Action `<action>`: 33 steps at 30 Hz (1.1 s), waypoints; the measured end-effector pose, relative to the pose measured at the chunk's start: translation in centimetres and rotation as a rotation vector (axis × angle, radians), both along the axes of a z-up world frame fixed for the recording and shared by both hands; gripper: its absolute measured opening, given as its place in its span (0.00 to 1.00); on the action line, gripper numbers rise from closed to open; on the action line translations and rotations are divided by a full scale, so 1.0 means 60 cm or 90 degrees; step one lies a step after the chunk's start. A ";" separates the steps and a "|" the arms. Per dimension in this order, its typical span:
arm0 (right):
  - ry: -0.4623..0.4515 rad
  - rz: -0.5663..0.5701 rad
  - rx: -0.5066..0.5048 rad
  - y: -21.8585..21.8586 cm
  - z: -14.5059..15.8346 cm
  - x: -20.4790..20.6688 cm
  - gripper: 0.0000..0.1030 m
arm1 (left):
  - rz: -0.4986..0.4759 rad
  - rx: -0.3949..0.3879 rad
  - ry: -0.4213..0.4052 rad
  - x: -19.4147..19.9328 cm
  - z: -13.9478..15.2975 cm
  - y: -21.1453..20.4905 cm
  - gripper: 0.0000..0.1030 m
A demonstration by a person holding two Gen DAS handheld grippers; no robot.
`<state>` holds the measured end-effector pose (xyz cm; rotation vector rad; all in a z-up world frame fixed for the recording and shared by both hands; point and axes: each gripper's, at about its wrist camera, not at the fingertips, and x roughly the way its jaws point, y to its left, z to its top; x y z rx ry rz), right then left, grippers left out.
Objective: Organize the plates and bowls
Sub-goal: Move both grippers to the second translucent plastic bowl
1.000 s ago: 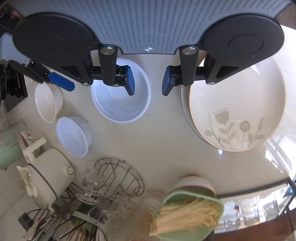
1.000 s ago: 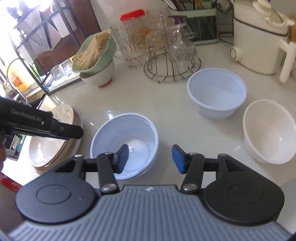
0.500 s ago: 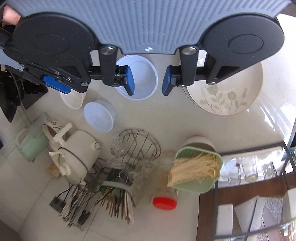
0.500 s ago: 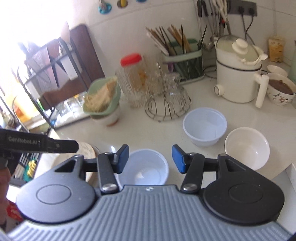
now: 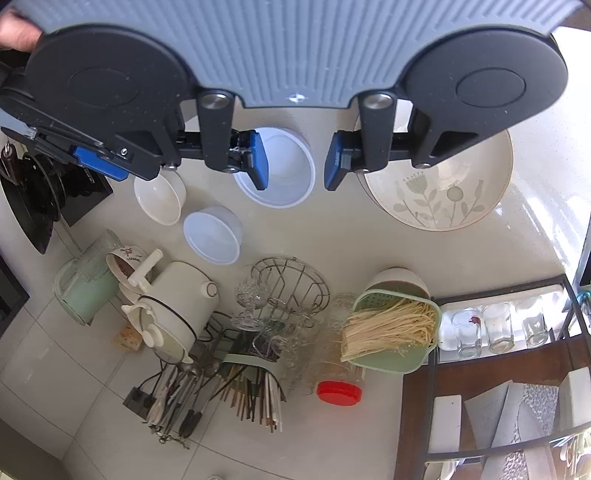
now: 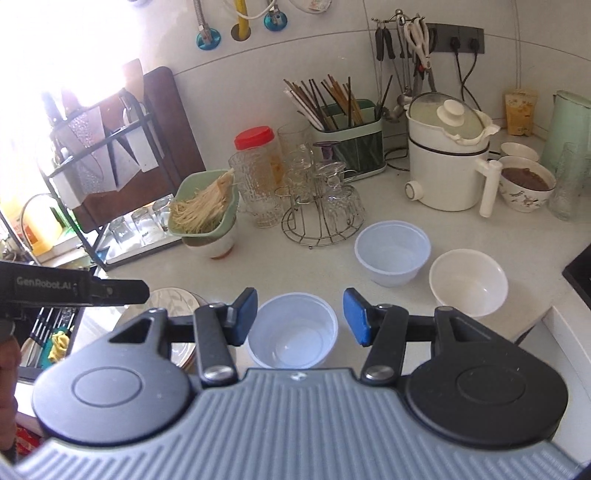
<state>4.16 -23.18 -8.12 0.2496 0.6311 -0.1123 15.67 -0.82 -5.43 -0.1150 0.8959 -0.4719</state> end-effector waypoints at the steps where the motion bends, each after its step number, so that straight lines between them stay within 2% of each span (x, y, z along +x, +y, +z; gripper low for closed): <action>1: -0.002 -0.004 0.001 0.001 0.001 -0.004 0.53 | -0.002 -0.001 -0.001 -0.003 0.001 0.000 0.37; 8: -0.003 -0.031 -0.008 -0.006 0.004 -0.022 0.53 | -0.021 -0.008 0.009 -0.011 -0.006 -0.018 0.37; 10: 0.003 -0.040 -0.006 -0.014 0.004 -0.025 0.53 | -0.023 -0.009 0.023 -0.008 -0.009 -0.030 0.37; 15: 0.007 -0.060 -0.007 -0.044 -0.002 -0.032 0.53 | -0.053 0.002 0.021 0.004 -0.025 -0.077 0.38; 21: 0.017 -0.071 0.002 -0.114 -0.012 -0.024 0.53 | -0.042 -0.011 0.039 0.035 -0.041 -0.145 0.38; 27: 0.023 -0.087 -0.001 -0.195 -0.020 -0.003 0.53 | -0.058 0.004 0.048 0.076 -0.055 -0.236 0.38; 31: 0.032 -0.097 0.009 -0.244 -0.031 0.028 0.53 | -0.078 0.004 0.057 0.099 -0.067 -0.291 0.51; 33: 0.037 -0.097 0.009 -0.263 -0.036 0.040 0.53 | -0.081 0.010 0.065 0.112 -0.078 -0.315 0.51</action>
